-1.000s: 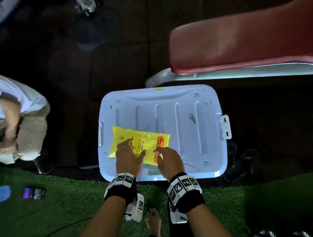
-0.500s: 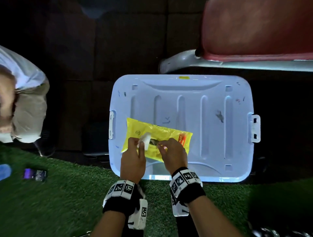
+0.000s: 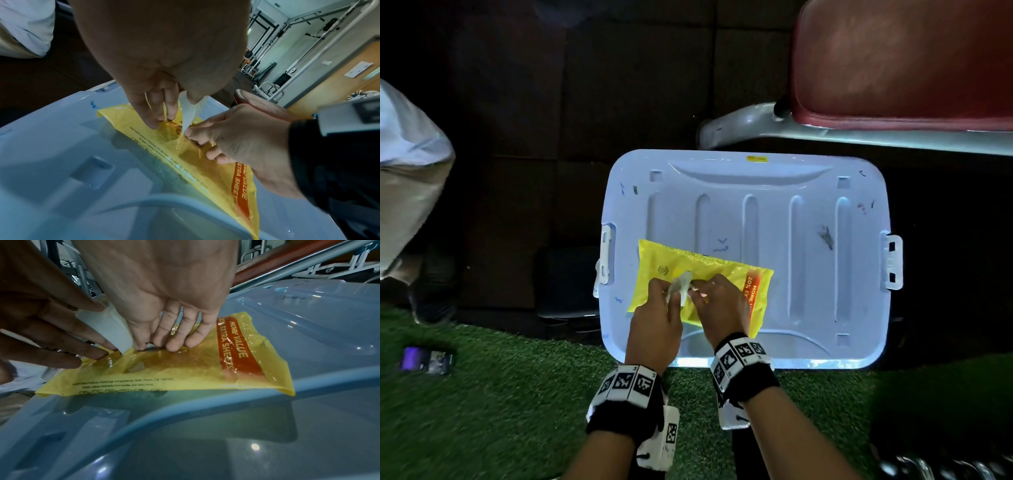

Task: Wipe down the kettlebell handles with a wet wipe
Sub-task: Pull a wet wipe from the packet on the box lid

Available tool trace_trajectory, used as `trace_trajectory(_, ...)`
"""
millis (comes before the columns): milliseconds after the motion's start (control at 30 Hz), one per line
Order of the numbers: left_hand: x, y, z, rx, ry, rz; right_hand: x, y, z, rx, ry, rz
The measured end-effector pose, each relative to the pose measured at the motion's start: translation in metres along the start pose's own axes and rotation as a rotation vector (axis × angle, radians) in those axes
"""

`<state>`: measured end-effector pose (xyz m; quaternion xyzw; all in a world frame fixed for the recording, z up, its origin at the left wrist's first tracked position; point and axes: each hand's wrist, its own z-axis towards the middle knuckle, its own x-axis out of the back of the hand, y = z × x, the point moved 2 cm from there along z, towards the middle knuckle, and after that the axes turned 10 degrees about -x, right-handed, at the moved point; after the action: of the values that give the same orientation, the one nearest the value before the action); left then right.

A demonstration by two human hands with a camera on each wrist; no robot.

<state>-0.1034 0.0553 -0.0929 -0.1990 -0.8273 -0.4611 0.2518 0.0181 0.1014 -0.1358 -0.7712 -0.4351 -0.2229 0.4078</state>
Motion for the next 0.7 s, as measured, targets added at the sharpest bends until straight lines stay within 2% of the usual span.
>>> trace_trajectory(100, -0.002, 0.002, -0.001, 0.004, -0.008, -0.021, -0.001, 0.000, 0.003, -0.028, -0.004, 0.072)
trace_trajectory(167, -0.003, 0.003, -0.002, 0.013, -0.001, -0.044, 0.003, 0.001, 0.001, -0.061, -0.003, 0.210)
trace_trajectory(267, -0.005, 0.005, -0.004, 0.013, 0.017, -0.068, 0.018, 0.012, -0.006, -0.202, -0.022, 0.519)
trace_trajectory(400, -0.008, 0.007, -0.006, 0.051, 0.039, -0.088, 0.046, 0.030, -0.022, -0.332, -0.173, 1.025)
trace_trajectory(500, -0.011, 0.010, -0.006, 0.039, 0.045, -0.081, 0.070, 0.050, -0.031, -0.373, -0.100, 1.218)
trace_trajectory(567, -0.013, 0.014, -0.005, -0.011, 0.047, -0.032, 0.083, 0.066, -0.035, -0.362, 0.073, 1.134)
trace_trajectory(633, -0.018, 0.019, -0.006, -0.119, 0.066, 0.063, 0.091, 0.079, -0.038, -0.300, 0.268, 0.861)
trace_trajectory(700, -0.026, 0.023, -0.006, -0.207, 0.034, 0.162, 0.089, 0.080, -0.038, -0.194, 0.369, 0.651)
